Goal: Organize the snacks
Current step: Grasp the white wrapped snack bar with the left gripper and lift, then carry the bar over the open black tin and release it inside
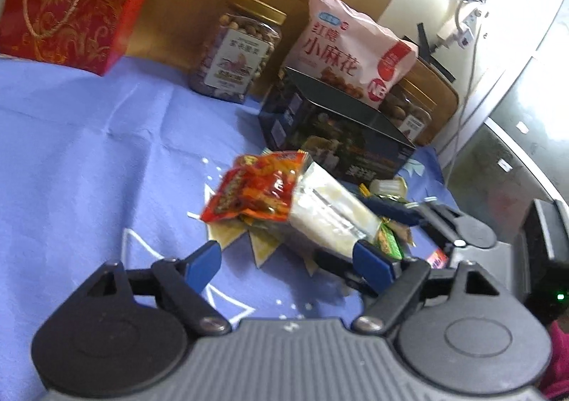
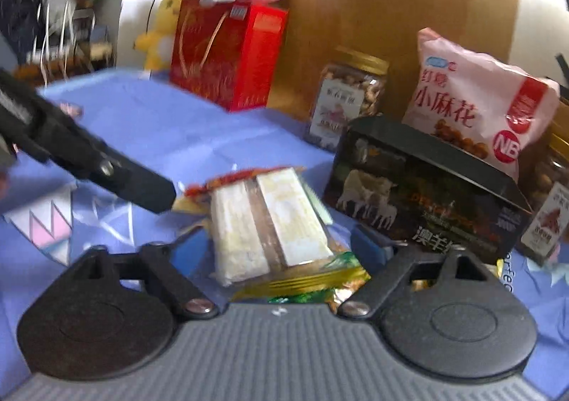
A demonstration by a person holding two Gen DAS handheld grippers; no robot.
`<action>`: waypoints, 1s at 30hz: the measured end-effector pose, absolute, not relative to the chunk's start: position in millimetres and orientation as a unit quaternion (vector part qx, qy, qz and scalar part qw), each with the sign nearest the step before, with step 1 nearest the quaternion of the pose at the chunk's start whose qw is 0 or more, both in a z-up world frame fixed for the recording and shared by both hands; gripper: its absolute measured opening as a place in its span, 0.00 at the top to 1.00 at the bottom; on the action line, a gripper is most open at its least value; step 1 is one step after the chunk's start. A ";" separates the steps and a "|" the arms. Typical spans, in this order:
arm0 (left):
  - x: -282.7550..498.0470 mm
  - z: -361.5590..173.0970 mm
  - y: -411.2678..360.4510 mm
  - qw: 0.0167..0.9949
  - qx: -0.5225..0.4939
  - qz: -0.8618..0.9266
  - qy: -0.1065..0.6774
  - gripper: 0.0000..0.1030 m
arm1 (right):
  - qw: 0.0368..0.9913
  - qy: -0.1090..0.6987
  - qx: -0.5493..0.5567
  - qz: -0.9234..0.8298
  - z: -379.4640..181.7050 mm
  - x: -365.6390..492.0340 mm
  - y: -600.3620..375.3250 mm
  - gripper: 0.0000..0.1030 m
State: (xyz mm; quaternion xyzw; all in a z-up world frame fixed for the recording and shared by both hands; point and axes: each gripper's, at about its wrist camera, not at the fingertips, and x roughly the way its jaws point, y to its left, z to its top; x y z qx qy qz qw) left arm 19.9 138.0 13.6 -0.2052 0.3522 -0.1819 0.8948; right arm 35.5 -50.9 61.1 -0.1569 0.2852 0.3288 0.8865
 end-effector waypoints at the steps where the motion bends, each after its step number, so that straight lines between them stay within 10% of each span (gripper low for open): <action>1: 18.1 14.0 137.6 0.894 -0.205 -0.188 0.351 0.19 | 0.882 0.290 -0.154 0.337 61.6 35.4 -51.5 0.36; 7: 7.9 17.0 130.1 0.884 -0.202 -0.235 0.349 0.17 | 0.839 0.307 -0.137 0.429 67.2 -8.0 -68.4 0.36; 11: 0.9 12.3 115.7 0.877 -0.187 -0.249 0.365 0.17 | 0.856 0.282 -0.140 0.410 66.7 -49.5 -88.3 0.12; 15: -2.4 9.1 108.6 0.872 -0.179 -0.258 0.375 0.17 | 0.857 0.319 -0.092 0.394 64.9 -62.0 -105.7 0.13; 19: -0.5 3.6 100.3 0.865 -0.171 -0.257 0.396 0.26 | 0.841 0.356 -0.070 0.401 56.4 -59.4 -102.2 0.16; 22: -5.2 1.6 93.2 0.869 -0.153 -0.250 0.399 0.42 | 0.849 0.346 -0.066 0.395 55.1 -56.3 -92.9 0.38; 30: -8.3 30.3 97.8 0.880 -0.161 -0.260 0.365 0.46 | 0.852 0.333 -0.005 0.404 67.7 -37.0 -104.2 0.57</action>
